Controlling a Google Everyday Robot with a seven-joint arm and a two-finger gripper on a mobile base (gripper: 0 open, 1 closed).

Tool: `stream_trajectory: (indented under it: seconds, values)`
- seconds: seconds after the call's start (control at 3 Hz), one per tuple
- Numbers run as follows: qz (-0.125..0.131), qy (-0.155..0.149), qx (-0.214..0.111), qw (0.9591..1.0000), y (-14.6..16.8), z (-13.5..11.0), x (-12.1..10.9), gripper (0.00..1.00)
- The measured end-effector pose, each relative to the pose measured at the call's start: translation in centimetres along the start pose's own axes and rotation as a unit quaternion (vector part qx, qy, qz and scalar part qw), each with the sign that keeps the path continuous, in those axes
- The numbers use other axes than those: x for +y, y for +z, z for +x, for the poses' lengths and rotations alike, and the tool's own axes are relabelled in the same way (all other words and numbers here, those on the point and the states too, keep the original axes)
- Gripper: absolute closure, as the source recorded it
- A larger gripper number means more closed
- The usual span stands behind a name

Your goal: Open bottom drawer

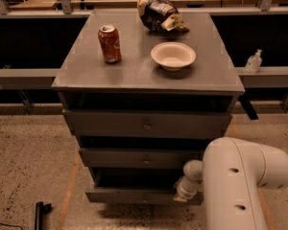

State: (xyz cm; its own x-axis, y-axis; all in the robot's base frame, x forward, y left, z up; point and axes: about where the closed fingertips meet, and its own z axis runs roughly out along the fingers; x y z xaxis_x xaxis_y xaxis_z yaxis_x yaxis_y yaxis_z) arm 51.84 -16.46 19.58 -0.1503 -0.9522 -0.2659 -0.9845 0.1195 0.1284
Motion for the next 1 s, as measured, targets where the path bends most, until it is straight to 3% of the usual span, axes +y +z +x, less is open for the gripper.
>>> stream_trajectory:
  seconds: [0.33,0.67,1.0]
  values:
    - [0.000,0.000,0.000,1.0000,-0.01,0.00,0.00,1.00]
    - [0.000,0.000,0.000,1.0000,-0.01,0.00,0.01,0.82]
    - [0.000,0.000,0.000,1.0000,-0.01,0.00,0.02,0.50]
